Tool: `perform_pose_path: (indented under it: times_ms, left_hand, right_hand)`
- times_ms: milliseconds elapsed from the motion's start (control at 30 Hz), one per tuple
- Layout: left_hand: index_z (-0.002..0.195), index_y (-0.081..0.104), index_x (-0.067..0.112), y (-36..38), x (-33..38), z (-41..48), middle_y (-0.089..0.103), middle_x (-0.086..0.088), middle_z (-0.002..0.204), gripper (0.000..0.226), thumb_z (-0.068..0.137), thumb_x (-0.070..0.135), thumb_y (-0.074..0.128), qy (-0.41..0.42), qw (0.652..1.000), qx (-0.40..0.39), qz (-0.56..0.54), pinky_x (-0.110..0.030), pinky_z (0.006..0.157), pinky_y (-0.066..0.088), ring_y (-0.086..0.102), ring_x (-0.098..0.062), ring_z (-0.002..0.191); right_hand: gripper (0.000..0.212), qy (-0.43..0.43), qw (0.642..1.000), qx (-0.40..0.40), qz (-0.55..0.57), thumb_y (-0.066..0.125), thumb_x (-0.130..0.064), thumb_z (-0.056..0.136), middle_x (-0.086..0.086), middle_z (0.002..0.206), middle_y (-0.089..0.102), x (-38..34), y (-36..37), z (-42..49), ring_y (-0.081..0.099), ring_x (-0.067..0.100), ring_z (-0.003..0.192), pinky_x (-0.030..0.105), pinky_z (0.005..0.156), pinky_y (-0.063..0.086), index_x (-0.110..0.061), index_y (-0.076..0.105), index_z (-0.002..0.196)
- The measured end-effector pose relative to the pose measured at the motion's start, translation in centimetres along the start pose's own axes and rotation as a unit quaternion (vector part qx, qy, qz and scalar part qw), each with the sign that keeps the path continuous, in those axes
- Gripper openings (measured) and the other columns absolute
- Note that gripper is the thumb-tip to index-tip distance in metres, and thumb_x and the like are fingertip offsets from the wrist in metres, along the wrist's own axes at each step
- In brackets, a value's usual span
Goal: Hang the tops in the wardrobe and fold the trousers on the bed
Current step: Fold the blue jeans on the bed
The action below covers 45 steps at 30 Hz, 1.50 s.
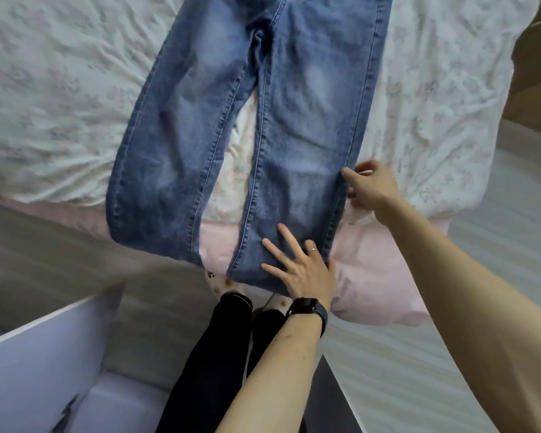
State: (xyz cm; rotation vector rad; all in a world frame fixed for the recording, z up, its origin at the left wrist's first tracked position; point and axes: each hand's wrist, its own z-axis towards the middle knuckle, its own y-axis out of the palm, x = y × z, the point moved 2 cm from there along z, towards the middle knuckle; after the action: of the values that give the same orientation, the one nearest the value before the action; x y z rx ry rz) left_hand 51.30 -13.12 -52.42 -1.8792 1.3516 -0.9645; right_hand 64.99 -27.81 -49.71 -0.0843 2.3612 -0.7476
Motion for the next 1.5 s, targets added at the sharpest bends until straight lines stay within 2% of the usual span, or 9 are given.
perform_pose_path:
  times_ms: [133,267,333,500,767,1067,1200,1300,1500]
  left_hand:
    - [0.097,0.063,0.017,0.7,-2.0,-0.8,0.005,-0.02,0.167,0.011,0.088,0.022,0.062,0.049,0.996,0.037,0.059,-0.081,0.101,0.027,0.012,-0.059,0.146]
    - [0.122,0.061,0.021,0.3,-5.1,-3.1,-0.008,-0.007,0.169,0.034,0.089,0.03,0.064,0.037,0.995,-0.055,0.07,-0.075,0.11,0.017,0.009,-0.046,0.152]
    - [0.129,0.055,0.023,-0.7,-6.7,-4.5,0.011,-0.005,0.166,0.041,0.09,0.033,0.061,-0.016,0.993,-0.099,0.055,-0.067,0.111,0.019,0.031,-0.039,0.145]
    - [0.112,0.053,0.024,-5.8,-11.9,-5.7,0.069,-0.005,0.114,0.024,0.088,0.027,0.055,-0.078,0.99,-0.101,-0.06,-0.041,0.09,0.043,0.066,-0.033,0.102]
    - [0.083,0.06,0.031,-12.9,-24.4,-1.8,0.071,0.004,0.087,0.008,0.084,0.024,0.065,-0.196,0.946,-0.043,-0.255,-0.03,0.073,0.049,0.066,-0.028,0.091]
    - [0.117,0.072,0.013,-17.1,-34.3,8.1,0.074,-0.01,0.11,0.022,0.097,0.015,0.062,-0.198,0.931,0.003,-0.307,-0.025,0.08,0.044,0.066,-0.029,0.105]
    - [0.111,0.071,0.012,-16.8,-37.7,11.7,0.071,-0.015,0.109,0.018,0.099,0.018,0.06,-0.165,0.95,-0.041,-0.263,-0.029,0.077,0.042,0.063,-0.036,0.104]
    - [0.09,0.063,0.017,-15.9,-38.8,13.2,0.068,-0.018,0.103,0.009,0.097,0.021,0.06,-0.153,0.957,-0.077,-0.234,-0.033,0.07,0.041,0.062,-0.041,0.095]
    - [0.108,0.066,0.016,-15.6,-39.4,14.8,0.069,-0.018,0.112,0.019,0.095,0.028,0.06,-0.111,0.972,-0.138,-0.156,-0.041,0.077,0.054,0.065,-0.041,0.099]
  right_hand:
    - [0.029,-0.032,0.999,-0.007,0.032,0.076,-0.041,0.086,0.004,0.083,0.068,0.4,0.0,0.0,0.062,0.015,0.053,0.03,0.048,0.053,-0.018,0.059,0.089]
    - [0.02,-0.006,0.996,-0.038,0.076,0.074,-0.021,0.089,0.007,0.085,0.063,-0.4,0.1,-1.6,0.064,0.015,0.058,0.026,0.049,0.054,-0.018,0.054,0.083]
    - [0.018,-0.007,0.995,-0.047,0.083,0.069,-0.012,0.088,0.007,0.089,0.06,-1.4,-0.3,-2.4,0.066,0.02,0.063,0.027,0.049,0.056,-0.016,0.052,0.085]
    - [0.022,-0.04,0.991,-0.072,0.101,0.06,-0.013,0.076,0.01,0.096,0.059,-5.6,0.4,-5.4,0.068,0.026,0.068,0.03,0.049,0.057,-0.01,0.053,0.097]
    - [0.033,-0.18,0.972,-0.1,0.113,0.062,-0.014,0.071,0.01,0.085,0.065,-13.6,7.9,-11.5,0.07,0.025,0.056,0.031,0.044,0.056,-0.013,0.05,0.102]
    - [0.033,-0.216,0.974,-0.052,0.037,0.061,-0.02,0.079,-0.001,0.089,0.056,-21.5,18.0,-10.2,0.068,0.013,0.055,0.033,0.048,0.06,-0.014,0.04,0.103]
    - [0.03,-0.214,0.975,-0.027,-0.045,0.058,-0.019,0.082,0.0,0.084,0.057,-23.8,22.7,-8.7,0.067,0.013,0.048,0.042,0.058,0.062,-0.016,0.037,0.103]
    - [0.035,-0.207,0.969,-0.019,-0.136,0.061,-0.024,0.087,0.003,0.087,0.061,-24.5,25.3,-7.4,0.07,0.024,0.071,0.044,0.067,0.06,-0.013,0.039,0.111]
    - [0.045,-0.182,0.946,-0.118,-0.242,0.065,-0.037,0.09,-0.004,0.114,0.064,-22.4,27.9,-6.1,0.058,0.02,0.105,0.029,0.081,0.041,-0.021,0.055,0.131]
